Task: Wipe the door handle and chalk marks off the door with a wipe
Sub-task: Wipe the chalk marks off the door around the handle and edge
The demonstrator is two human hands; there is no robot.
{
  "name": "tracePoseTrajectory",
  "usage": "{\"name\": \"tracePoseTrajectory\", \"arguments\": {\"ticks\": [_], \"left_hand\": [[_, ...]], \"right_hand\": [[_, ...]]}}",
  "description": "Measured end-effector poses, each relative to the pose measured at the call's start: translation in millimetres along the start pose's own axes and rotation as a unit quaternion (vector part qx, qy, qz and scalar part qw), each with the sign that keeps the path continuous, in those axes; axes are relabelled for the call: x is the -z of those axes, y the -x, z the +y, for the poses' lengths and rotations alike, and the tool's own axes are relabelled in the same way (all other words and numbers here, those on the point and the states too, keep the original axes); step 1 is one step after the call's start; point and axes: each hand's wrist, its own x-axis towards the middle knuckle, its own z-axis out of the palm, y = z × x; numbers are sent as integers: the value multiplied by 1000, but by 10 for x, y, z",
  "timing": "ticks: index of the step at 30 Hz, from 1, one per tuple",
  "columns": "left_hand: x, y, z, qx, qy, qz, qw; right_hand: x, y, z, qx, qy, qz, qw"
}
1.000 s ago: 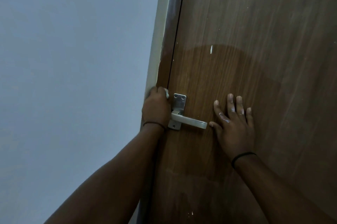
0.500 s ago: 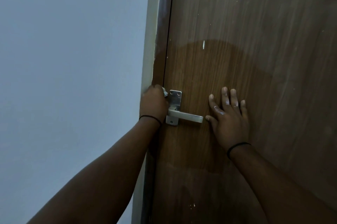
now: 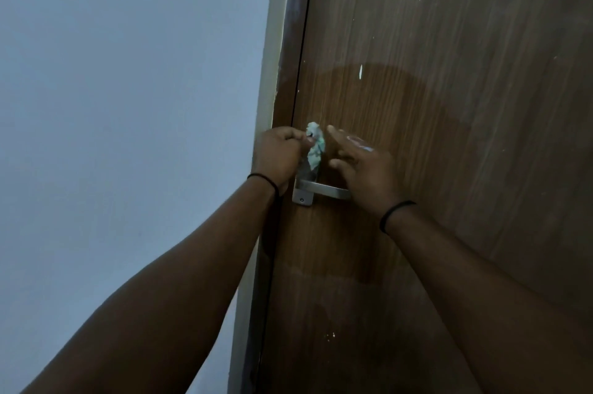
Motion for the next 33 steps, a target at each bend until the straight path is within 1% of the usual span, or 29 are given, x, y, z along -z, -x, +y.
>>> {"name": "tracePoseTrajectory", "arguments": {"ticks": [1,2,4,6,7,8,10,11,13,14,16,18,20,22,24,26,27,28,29,31,33], "left_hand": [[20,12,69,19,16,-40,999],[49,17,115,27,-1,-65,998],[113,23,170,36,-55,-103,992],[188,17,155,43,-85,-135,986],[222,0,115,44,-92,-128,986],[243,-19,68,43,-103,-97,989],[235,-51,-59,31,-158,8,987],[208,-50,-140,16,-206,51,977],[116,-18,-317,-16,-280,93,955],[71,8,-393,-26,-291,104,951],[15,41,-527,-31,-281,123,951],[17,28,-655,-34,-268,139,953],[30,26,-746,-50,-259,149,953],[34,44,-790,-70,-257,156,951],[38,60,-807,-74,-253,158,952],[47,81,-805,-64,-250,148,955],[51,86,-798,-60,-253,141,955],[57,86,-793,-58,-256,135,955],[62,87,-793,-59,-258,133,955],[73,91,-797,-64,-257,135,955],[62,95,-808,-63,-255,137,955]], "right_hand": [[-34,-42,-41,1,-9,-16,1000],[-70,-76,-60,4,-15,-16,1000],[-101,-121,-55,-1,-24,6,1000],[-127,-160,-7,-4,-2,29,1000],[-135,-184,32,-13,9,43,999],[-141,-210,75,-29,11,60,998],[-162,-248,147,-58,18,87,994],[-194,-259,161,-60,28,85,994],[-292,-277,146,-29,51,48,997],[-341,-286,131,-5,67,25,997],[-428,-316,119,26,98,0,995],[-470,-332,145,35,109,9,993],[-477,-303,181,34,107,-5,994],[-453,-296,185,18,82,-59,995],[-392,-390,173,-34,72,-147,986],[-293,-532,141,-85,142,-248,955],[-243,-580,134,-100,167,-263,945],[-196,-613,121,-109,169,-250,947],[-164,-623,118,-103,152,-208,961],[-163,-592,101,-42,134,-108,984],[-231,-543,104,10,119,-63,991]]}}
